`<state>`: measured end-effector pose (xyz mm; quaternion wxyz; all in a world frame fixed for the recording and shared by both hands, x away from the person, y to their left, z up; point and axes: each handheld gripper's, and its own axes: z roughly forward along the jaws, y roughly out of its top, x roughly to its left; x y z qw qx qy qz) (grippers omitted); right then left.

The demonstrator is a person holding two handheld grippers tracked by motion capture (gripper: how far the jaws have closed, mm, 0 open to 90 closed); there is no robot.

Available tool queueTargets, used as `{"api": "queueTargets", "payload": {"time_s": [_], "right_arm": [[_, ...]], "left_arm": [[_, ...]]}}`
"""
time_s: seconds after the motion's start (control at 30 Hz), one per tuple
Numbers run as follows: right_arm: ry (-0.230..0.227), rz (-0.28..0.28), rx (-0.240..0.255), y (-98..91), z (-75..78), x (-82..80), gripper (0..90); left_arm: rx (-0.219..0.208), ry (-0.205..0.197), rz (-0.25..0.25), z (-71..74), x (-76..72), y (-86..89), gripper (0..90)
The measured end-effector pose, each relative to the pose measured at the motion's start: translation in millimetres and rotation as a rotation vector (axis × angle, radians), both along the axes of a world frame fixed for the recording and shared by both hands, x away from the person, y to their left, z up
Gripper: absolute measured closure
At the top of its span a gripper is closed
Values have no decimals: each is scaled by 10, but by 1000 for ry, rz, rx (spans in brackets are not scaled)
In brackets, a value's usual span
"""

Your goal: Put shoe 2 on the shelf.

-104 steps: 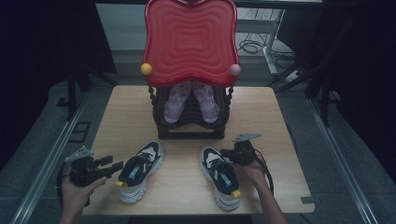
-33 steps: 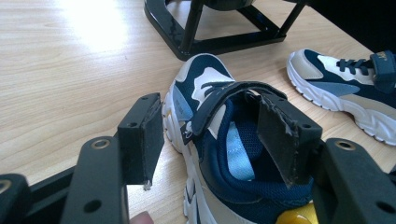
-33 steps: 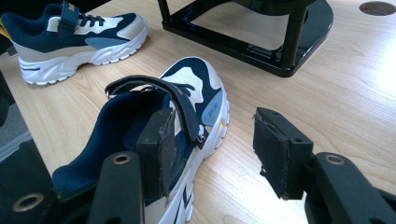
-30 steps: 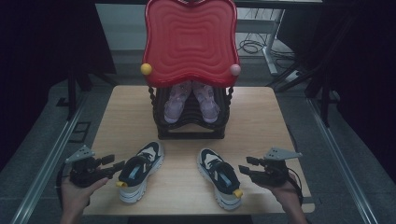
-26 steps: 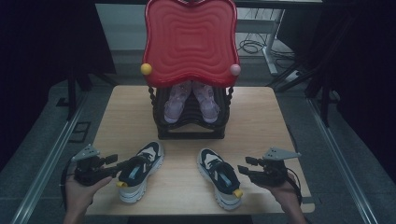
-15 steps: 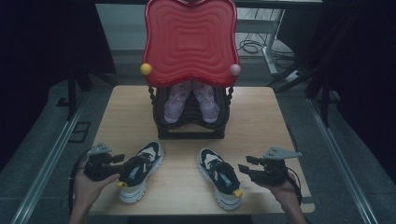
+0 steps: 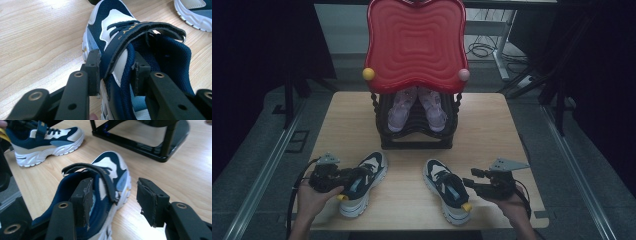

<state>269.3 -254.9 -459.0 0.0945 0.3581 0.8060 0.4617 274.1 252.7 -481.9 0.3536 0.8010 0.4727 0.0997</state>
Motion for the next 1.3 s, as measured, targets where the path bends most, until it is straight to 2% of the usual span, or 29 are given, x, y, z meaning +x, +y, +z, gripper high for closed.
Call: {"api": "queueTargets", "payload": {"time_s": [0.3, 0.67, 0.83, 0.93, 1.03, 1.13, 1.3], "right_arm": [[38, 50, -33, 192, -83, 52, 468], [61, 65, -70, 343, -103, 133, 483], [83, 67, -121, 404, -148, 198, 498], [98, 73, -150, 442, -168, 238, 524], [104, 62, -216, 495, -201, 275, 580], [117, 67, -223, 516, -215, 293, 639], [112, 59, -224, 519, -210, 285, 676]], "left_arm": [[-18, -2, 19, -13, -14, 4, 683], [-18, -7, 23, -16, -24, 2, 682], [-21, -8, 26, -18, -25, 5, 680], [-22, -7, 26, -18, -24, 6, 680], [-21, -7, 28, -17, -28, 4, 680], [-21, -7, 29, -18, -31, 5, 680], [-21, -9, 31, -17, -36, 4, 682]]}}
